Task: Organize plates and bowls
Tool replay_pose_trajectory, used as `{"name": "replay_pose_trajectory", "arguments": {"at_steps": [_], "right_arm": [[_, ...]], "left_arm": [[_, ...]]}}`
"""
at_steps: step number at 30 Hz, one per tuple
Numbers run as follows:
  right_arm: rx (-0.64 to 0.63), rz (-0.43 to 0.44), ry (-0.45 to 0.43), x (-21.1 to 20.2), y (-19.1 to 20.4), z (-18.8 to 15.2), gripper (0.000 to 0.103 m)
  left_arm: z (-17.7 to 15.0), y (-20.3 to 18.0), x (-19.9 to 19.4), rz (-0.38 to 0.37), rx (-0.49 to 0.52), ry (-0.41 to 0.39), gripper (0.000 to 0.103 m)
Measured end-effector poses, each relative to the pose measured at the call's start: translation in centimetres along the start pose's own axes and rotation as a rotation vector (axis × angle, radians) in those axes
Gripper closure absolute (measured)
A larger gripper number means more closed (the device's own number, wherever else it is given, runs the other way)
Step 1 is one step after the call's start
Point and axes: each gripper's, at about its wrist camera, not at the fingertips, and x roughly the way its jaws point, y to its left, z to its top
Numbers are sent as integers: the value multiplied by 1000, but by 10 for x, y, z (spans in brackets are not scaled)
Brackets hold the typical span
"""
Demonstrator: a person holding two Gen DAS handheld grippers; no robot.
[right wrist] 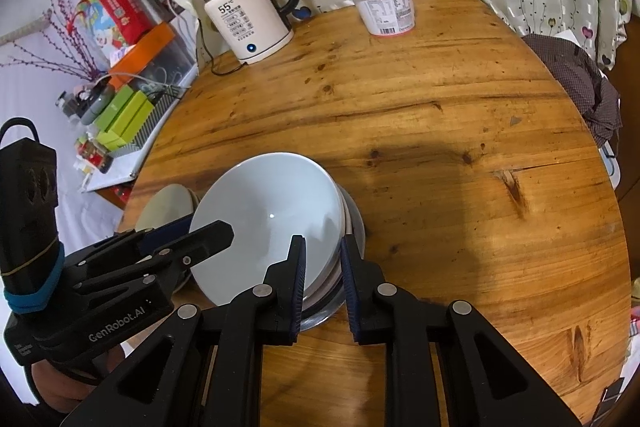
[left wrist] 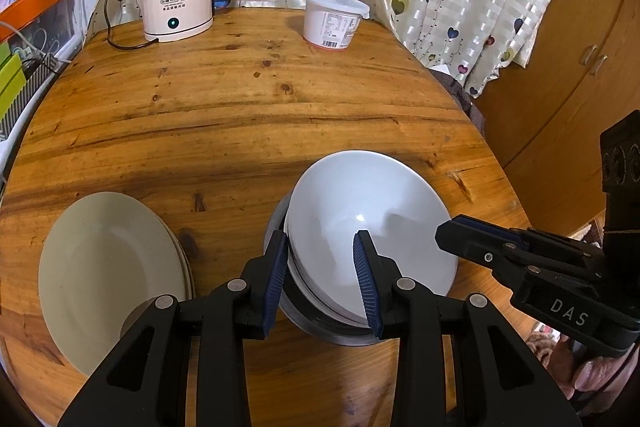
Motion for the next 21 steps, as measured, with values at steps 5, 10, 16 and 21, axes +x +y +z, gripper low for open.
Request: {"name": "replay_pose_trajectory", "arguments": {"at_steps": [5, 10, 16, 21], "right_arm": [[4, 5, 0, -1, 0, 0, 85], [14, 20, 0, -2, -3, 1, 85], [16, 15, -17, -8, -8, 3, 85], [22, 18, -31, -14, -14, 3, 81]], "left_arm": [[0, 0, 0, -8, -4, 0, 68], [0, 4, 0, -25, -14, -6, 68], [-1, 14, -4, -48, -43, -32, 68], [-2, 25, -9, -65, -71, -63, 68]]}}
